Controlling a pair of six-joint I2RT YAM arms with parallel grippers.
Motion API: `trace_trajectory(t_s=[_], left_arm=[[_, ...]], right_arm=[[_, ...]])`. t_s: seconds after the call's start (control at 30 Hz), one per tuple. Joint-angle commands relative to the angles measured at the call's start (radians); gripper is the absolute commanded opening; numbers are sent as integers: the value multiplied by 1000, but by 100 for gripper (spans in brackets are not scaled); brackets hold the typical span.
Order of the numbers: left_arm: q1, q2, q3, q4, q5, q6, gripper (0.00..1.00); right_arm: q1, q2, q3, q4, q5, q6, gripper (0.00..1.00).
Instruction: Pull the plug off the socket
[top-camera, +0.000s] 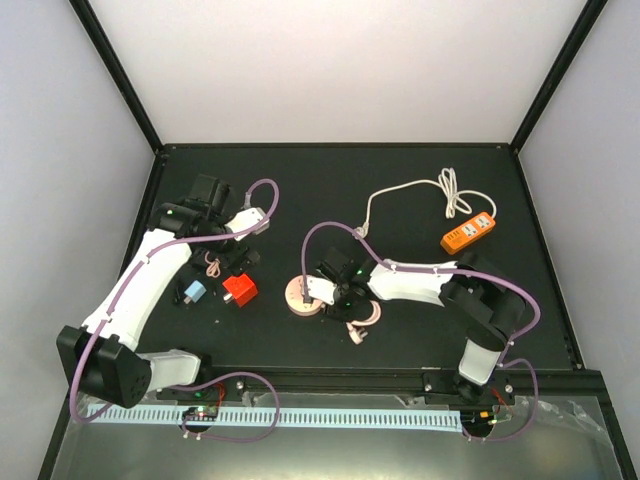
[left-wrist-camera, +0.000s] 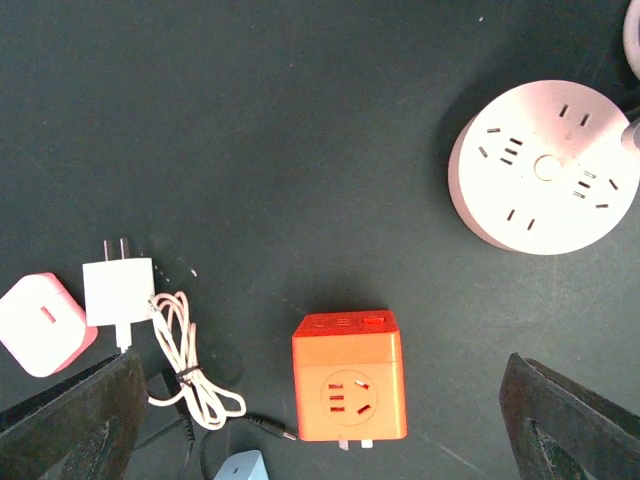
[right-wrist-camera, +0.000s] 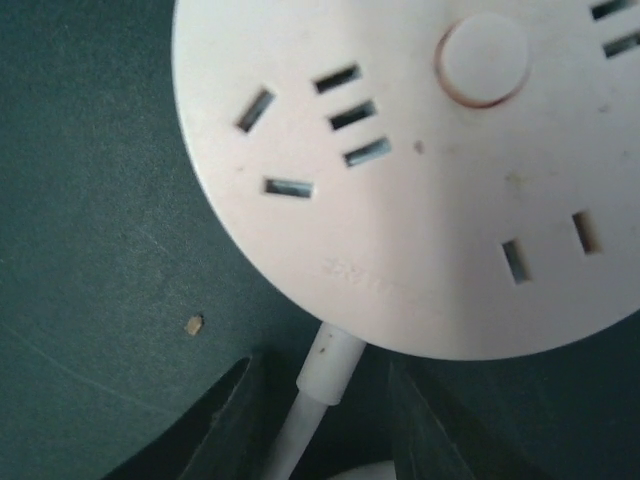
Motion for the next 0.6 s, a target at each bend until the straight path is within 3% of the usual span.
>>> trace_trajectory(t_s=[0.0, 0.23, 0.57], left_arm=[[7, -7, -2, 31, 51, -27, 99], [7, -10, -9, 37, 65, -32, 99], [6, 22, 3, 55, 99, -48, 99]], right_arm=[[4, 15, 19, 4, 66, -27, 31], [-65, 13, 16, -39, 77, -66, 8], [-293, -34, -20, -85, 91, -169, 1]])
